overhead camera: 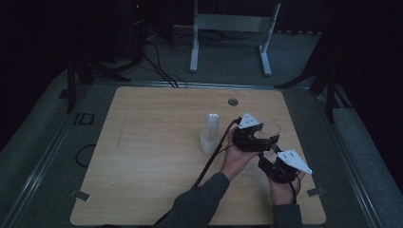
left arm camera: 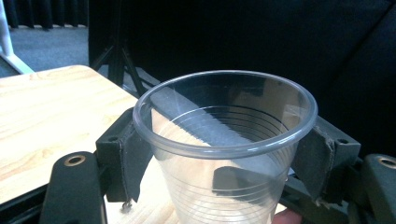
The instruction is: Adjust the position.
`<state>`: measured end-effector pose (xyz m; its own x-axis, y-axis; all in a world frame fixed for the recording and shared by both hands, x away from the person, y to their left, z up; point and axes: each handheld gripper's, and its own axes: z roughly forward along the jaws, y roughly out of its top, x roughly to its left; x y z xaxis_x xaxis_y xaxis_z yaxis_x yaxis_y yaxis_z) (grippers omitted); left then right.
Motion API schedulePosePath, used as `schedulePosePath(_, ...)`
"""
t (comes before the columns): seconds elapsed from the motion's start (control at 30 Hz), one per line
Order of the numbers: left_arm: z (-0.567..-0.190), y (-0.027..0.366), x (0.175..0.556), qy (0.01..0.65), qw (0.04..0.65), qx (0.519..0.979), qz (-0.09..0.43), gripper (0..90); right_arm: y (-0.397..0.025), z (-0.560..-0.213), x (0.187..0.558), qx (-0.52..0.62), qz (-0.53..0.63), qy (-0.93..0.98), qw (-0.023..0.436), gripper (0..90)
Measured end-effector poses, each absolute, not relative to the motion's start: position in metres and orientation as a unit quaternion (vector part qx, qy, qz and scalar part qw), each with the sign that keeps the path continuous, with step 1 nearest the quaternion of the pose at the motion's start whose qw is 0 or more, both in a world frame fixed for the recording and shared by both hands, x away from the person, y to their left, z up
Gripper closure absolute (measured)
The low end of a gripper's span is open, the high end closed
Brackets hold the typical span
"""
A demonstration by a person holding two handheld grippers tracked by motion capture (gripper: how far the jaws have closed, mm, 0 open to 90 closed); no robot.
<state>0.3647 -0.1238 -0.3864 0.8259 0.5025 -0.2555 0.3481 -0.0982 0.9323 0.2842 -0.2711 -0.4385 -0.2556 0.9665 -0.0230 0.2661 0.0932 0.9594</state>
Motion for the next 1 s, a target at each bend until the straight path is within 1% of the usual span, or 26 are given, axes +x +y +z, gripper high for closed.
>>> schedulePosePath(0.2,-0.3858,-0.1253,0.3619,0.279,0.600,0.745,0.084,28.6,-0.2703,-0.4392,0.2849,0.482,0.468,0.641,0.371,33.5)
schedulePosePath(0.37,-0.3855,-0.1252,0.3615,0.279,0.599,0.744,0.091,28.7,-0.2716,-0.4382,0.2845,0.483,0.470,0.638,0.371,31.2)
schedulePosePath(0.63,-0.3850,-0.1240,0.3599,0.281,0.593,0.745,0.122,29.0,-0.2723,-0.4379,0.2831,0.482,0.472,0.639,0.370,30.1)
schedulePosePath(0.83,-0.3865,-0.1217,0.3587,0.287,0.580,0.746,0.157,29.1,-0.2727,-0.4383,0.2823,0.481,0.472,0.641,0.367,29.8)
schedulePosePath(1.0,-0.3898,-0.1182,0.3599,0.296,0.574,0.746,0.167,29.1,-0.2736,-0.4382,0.2812,0.482,0.471,0.641,0.369,29.8)
